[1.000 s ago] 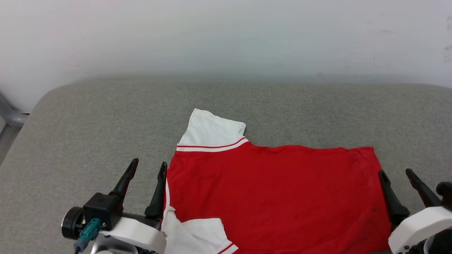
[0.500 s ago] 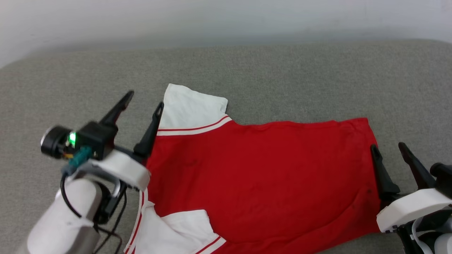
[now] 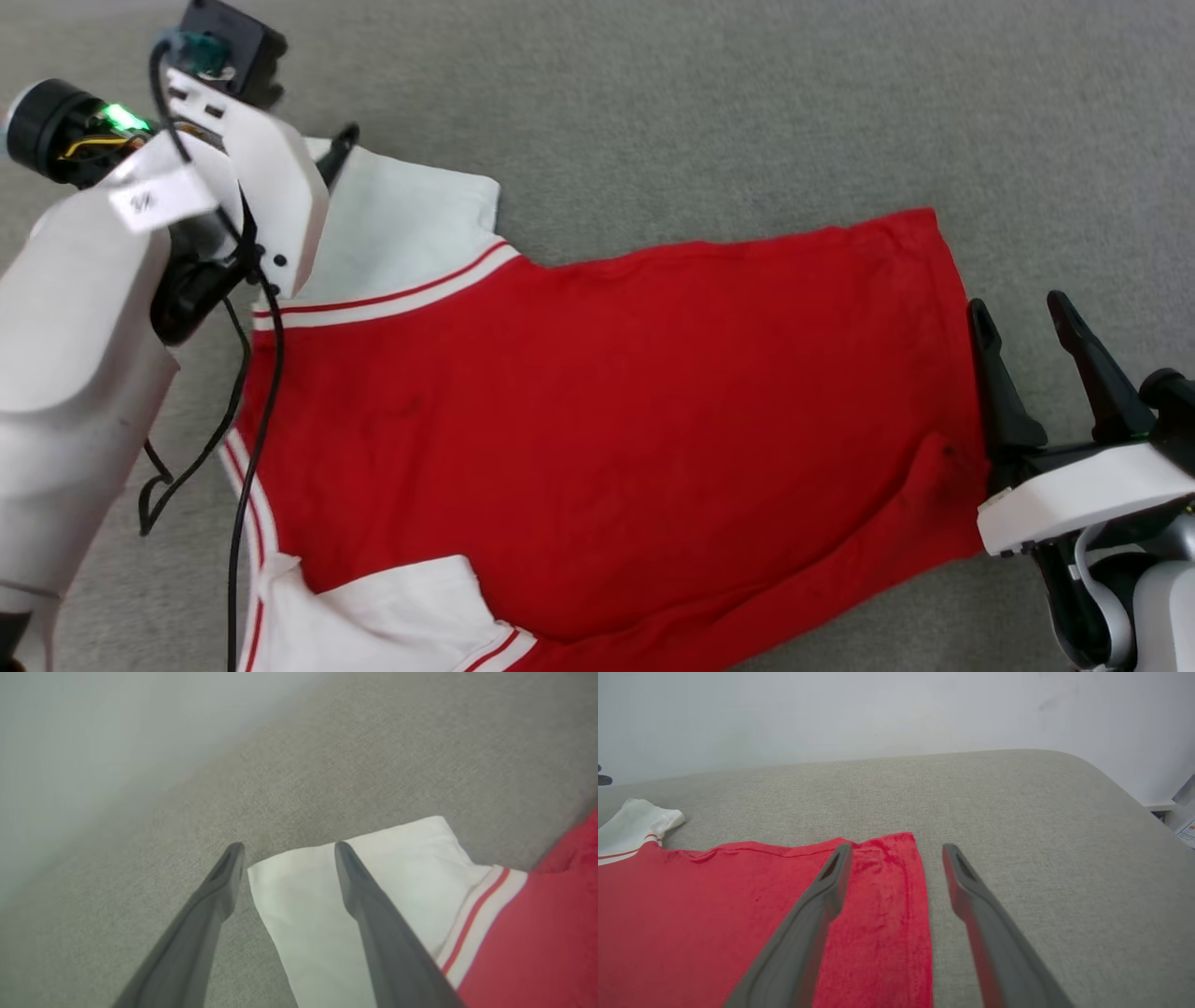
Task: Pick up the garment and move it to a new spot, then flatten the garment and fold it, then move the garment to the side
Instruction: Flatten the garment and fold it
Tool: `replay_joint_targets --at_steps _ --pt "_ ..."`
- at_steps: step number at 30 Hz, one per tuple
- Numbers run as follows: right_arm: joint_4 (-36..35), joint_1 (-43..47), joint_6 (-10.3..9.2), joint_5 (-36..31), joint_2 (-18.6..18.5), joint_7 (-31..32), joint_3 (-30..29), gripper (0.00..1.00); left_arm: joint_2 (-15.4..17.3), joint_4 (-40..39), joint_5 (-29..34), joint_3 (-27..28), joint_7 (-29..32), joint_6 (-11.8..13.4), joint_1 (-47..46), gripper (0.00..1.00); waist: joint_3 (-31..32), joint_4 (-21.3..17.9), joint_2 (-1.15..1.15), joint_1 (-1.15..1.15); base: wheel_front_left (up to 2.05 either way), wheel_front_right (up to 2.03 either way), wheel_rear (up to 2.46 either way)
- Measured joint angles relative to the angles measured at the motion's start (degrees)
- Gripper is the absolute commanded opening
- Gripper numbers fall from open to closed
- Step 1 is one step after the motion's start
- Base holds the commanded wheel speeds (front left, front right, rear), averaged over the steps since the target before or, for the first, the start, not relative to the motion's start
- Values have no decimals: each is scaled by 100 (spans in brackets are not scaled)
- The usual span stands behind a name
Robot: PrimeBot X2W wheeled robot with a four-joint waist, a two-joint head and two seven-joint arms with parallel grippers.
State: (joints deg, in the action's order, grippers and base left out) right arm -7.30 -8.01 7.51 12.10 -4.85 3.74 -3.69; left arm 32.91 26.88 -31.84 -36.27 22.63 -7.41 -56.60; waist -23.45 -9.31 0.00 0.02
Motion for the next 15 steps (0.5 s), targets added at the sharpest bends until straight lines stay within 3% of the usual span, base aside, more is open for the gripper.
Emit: replay_joint_targets --at_steps 5,9,15 --pt "-1 -34 0 -8 54 -56 53 100 296 520 -417 -423 979 -9 -405 100 -301 -181 0 0 0 0 0" --pt "-8 -124 0 -8 79 -80 82 100 439 853 -474 -525 1158 -9 -673 100 -498 -285 0 0 0 0 0" --pt "7 -138 0 -29 112 -102 100 100 386 1059 -876 -592 1166 -4 -834 100 -681 -367 0 -1 0 0 0"
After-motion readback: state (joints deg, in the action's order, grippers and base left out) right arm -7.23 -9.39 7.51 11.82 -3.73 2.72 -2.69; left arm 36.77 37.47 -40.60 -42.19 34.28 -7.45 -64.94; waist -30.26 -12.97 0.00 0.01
